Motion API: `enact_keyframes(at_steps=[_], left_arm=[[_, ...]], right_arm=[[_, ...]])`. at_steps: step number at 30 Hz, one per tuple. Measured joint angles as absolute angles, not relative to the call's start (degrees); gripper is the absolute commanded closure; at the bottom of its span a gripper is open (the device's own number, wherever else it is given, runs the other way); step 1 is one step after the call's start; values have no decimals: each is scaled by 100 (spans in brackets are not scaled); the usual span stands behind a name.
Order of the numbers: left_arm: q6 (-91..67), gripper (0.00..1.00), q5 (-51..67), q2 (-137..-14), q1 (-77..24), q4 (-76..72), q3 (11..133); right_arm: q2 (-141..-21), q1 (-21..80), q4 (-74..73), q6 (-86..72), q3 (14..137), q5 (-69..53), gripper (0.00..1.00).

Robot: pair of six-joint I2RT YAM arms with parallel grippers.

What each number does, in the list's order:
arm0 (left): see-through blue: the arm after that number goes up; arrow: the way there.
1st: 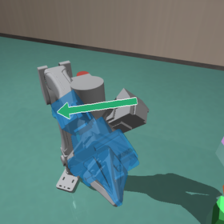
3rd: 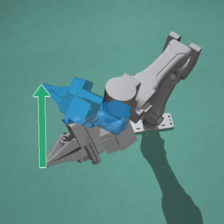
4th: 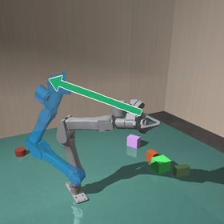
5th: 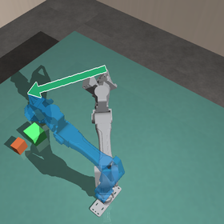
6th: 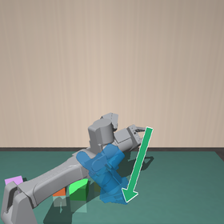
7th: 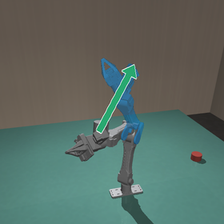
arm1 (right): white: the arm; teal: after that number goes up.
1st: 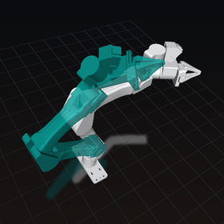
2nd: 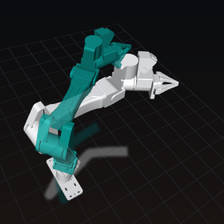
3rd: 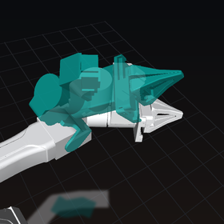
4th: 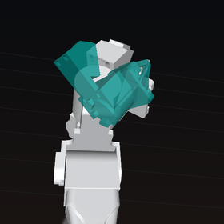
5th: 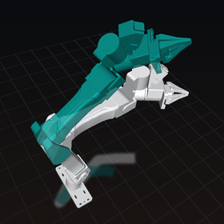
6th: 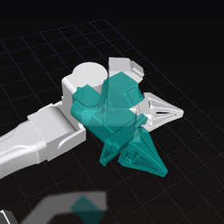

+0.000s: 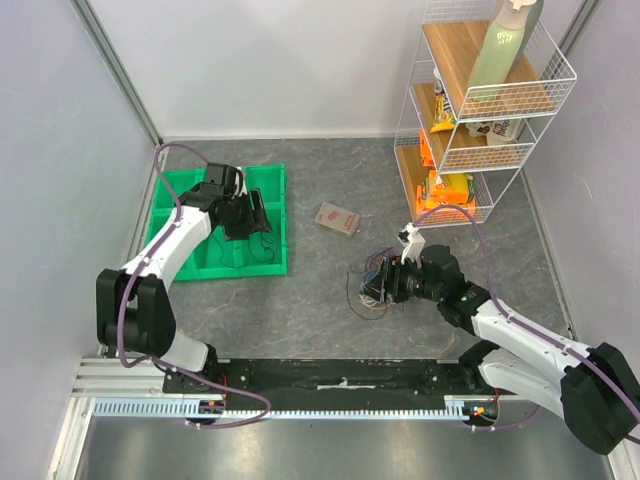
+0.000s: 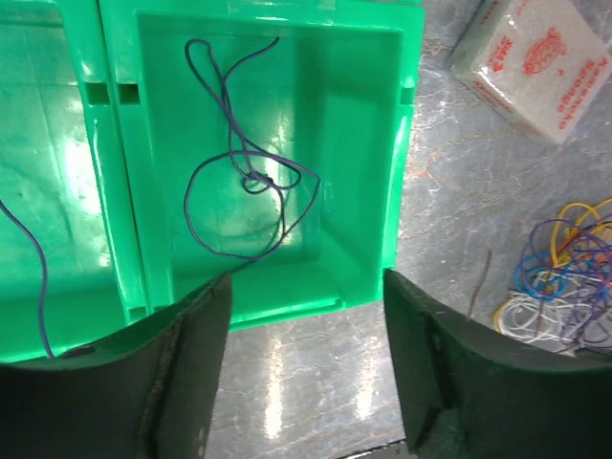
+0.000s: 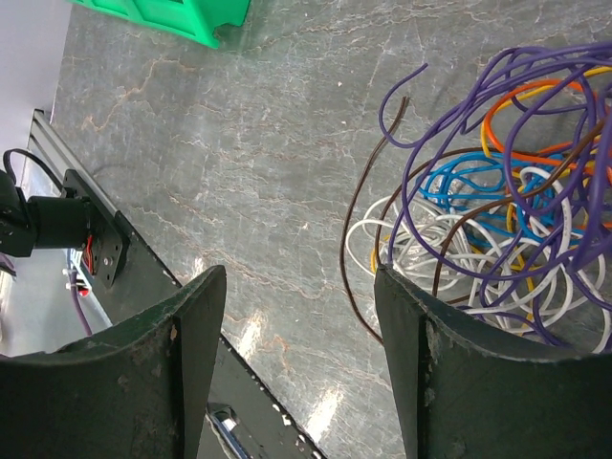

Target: Untangle the cables

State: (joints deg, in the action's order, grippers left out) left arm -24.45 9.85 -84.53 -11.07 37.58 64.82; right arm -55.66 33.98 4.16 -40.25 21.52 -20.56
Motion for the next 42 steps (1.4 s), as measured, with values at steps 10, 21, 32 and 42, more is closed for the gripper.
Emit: enact_keyframes(at_steps=[10, 21, 32, 42], left_arm=[[-2731, 23, 362, -6737, -1052, 3542, 5207], [-4851, 56, 399, -6392, 1007, 3415, 4488], [-5979, 54, 928, -7607, 1103, 3522, 4501], [-6031, 55, 967, -7579, 1114, 3409, 4442]], right_arm=[[-5732, 3516, 427, -3959, 2429, -2056, 29], [-5666, 3553, 423, -3942, 2473, -2049, 29], [-5443, 3577, 421, -3944, 2473, -1997, 29], [-5448, 3577, 419, -3944, 2473, -1959, 29]])
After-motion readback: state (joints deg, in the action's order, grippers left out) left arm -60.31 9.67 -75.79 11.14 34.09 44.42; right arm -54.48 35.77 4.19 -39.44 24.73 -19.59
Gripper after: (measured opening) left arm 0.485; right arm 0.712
